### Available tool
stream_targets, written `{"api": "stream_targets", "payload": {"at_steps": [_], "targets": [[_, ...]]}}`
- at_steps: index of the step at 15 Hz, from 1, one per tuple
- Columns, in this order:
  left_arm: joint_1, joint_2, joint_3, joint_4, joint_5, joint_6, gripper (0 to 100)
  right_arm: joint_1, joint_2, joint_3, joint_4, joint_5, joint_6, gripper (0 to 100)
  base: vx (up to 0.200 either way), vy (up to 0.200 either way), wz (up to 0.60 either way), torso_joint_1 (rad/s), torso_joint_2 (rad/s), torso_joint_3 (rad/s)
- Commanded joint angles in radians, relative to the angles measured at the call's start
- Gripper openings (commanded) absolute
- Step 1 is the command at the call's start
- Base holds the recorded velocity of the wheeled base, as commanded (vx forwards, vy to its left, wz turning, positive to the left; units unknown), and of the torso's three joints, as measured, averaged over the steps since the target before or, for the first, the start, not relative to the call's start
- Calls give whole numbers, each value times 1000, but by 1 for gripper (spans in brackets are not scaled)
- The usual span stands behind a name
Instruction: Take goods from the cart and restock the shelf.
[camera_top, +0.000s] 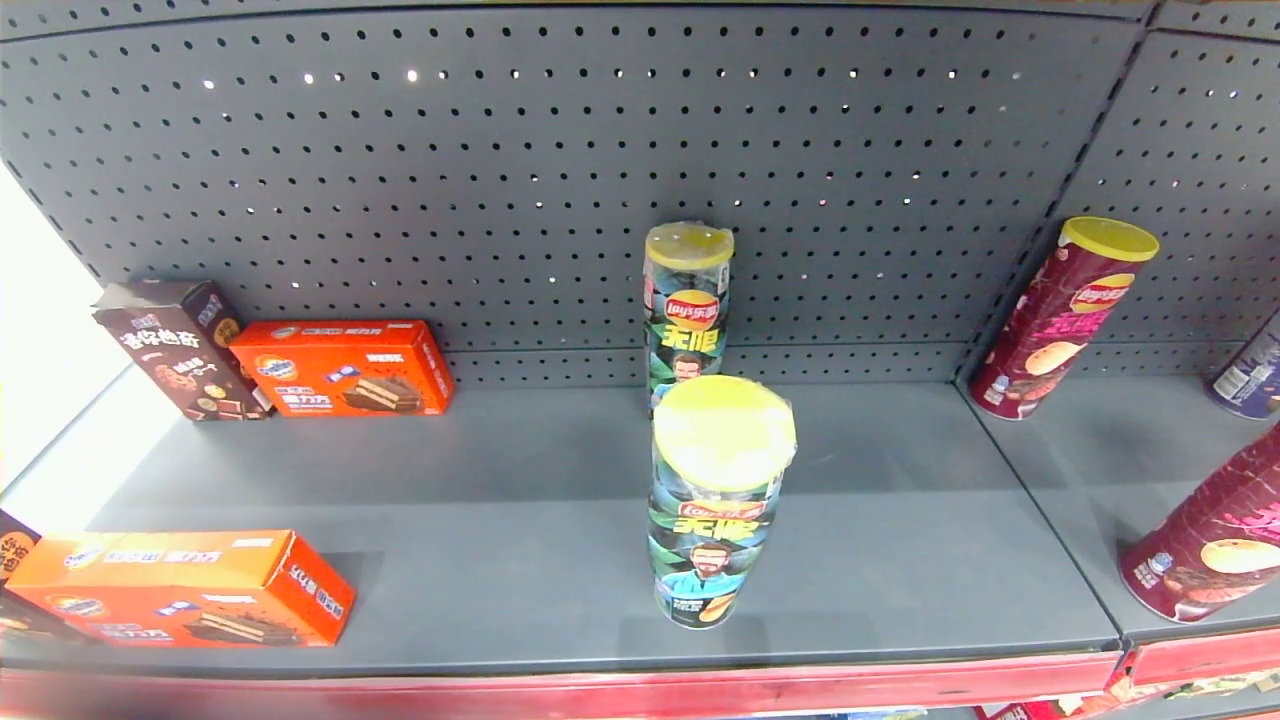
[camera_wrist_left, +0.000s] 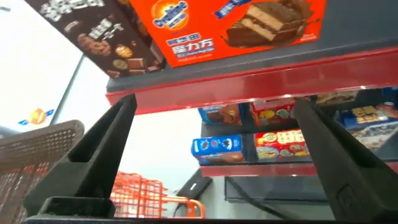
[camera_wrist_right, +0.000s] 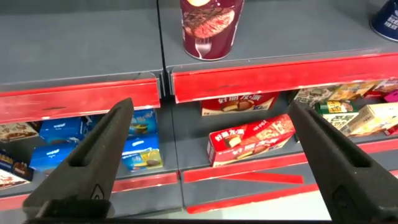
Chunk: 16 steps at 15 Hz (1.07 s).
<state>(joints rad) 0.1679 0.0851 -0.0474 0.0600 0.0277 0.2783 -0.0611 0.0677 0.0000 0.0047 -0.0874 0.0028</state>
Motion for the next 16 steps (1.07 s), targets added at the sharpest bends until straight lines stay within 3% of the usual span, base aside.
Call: {"api": "stream_targets", "payload": {"at_steps": [1,2,3,4,5,6,7,9,11,12,13,15,16], "targets": [[41,4,1,-5,40,-28,100,0,3,0,0,0,-1,100,0,0,0,0,0,0],[41,4,3,-9,78,-70,100,0,3,0,0,0,0,100,0,0,0,0,0,0],[28,4,1,-8,72,-108,100,0,3,0,0,0,0,100,0,0,0,0,0,0],[28,4,1,-8,72,-108,100,0,3,0,0,0,0,100,0,0,0,0,0,0],[-84,4,3,-9,48,-130,100,0,3,0,0,0,0,100,0,0,0,0,0,0],[-149,-18,0,-2,-32,-139,100,0,3,0,0,0,-1,100,0,0,0,0,0,0],[-177,-85,3,-11,-106,-131,100,0,3,0,0,0,-1,100,0,0,0,0,0,0],[-172,-85,20,-49,-110,-122,100,0,3,0,0,0,-1,100,0,0,0,0,0,0],[-172,-85,35,-91,-31,-130,100,0,3,0,0,0,0,100,0,0,0,0,0,0],[-172,-85,44,-109,140,-142,100,0,3,0,0,0,-1,100,0,0,0,0,0,0],[-172,-85,47,-106,100,-149,100,0,3,0,0,0,0,100,0,0,0,0,0,0],[-172,-85,47,-72,-149,-151,100,0,3,0,0,0,-1,100,0,0,0,0,0,0],[-172,-85,44,-54,-190,-128,100,0,3,0,0,0,-1,100,0,0,0,0,0,0]]}}
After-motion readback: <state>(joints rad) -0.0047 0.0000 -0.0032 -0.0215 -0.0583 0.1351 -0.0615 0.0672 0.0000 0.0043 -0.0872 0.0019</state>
